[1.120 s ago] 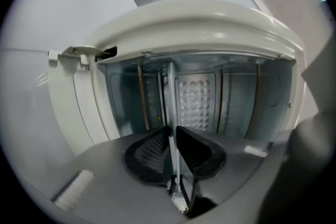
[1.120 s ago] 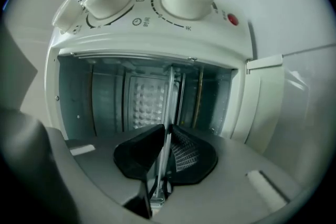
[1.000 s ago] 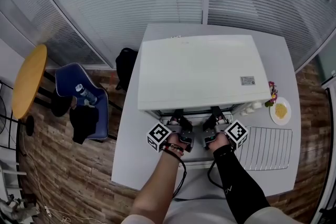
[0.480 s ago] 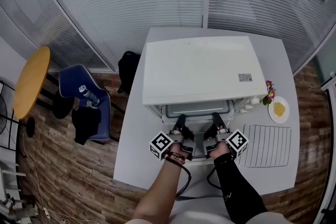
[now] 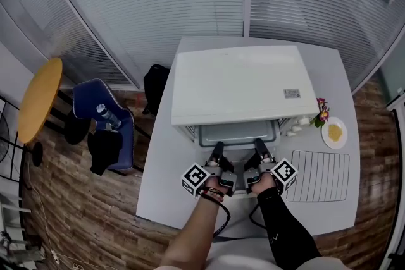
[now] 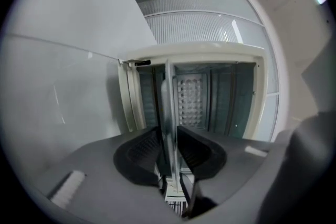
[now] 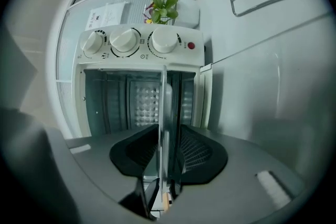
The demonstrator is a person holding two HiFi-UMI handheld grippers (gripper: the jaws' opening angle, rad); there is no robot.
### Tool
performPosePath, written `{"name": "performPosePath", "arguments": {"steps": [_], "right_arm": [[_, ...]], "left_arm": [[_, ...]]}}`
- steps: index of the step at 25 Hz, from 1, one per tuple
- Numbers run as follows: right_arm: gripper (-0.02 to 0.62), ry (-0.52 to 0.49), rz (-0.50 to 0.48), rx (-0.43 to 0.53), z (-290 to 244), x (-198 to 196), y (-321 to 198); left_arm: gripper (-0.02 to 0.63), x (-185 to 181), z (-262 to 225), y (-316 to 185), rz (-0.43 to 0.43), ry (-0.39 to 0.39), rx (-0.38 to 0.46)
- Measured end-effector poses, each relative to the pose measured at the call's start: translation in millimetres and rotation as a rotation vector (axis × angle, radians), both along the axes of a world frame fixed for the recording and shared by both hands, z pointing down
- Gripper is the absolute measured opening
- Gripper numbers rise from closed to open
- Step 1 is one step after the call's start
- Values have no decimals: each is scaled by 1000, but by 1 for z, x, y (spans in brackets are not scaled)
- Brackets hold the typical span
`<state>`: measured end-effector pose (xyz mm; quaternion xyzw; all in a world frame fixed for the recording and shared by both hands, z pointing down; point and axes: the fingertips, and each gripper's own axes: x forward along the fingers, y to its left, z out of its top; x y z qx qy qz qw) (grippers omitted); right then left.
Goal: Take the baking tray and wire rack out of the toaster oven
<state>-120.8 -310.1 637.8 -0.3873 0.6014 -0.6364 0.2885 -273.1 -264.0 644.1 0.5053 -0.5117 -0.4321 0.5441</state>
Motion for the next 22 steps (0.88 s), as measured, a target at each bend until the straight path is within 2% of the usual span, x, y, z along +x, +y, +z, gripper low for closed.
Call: {"name": "performPosePath", "arguments": {"steps": [6,8,15,22], "right_arm": [[106,-7,5,-7,1,3,-19],[48,0,-2,-4,2,4,-23],[48,-10,-18,9,-1,5,-16],[49,-21,-18,20,-5,11,2]], "left_arm": [[115,0,3,-13,3,-5,-26],[117,1,6,-15,8,6,-40],[113,2,5,-7,-25,58,-21],[114,8,1,11,-20,63,-12]]}}
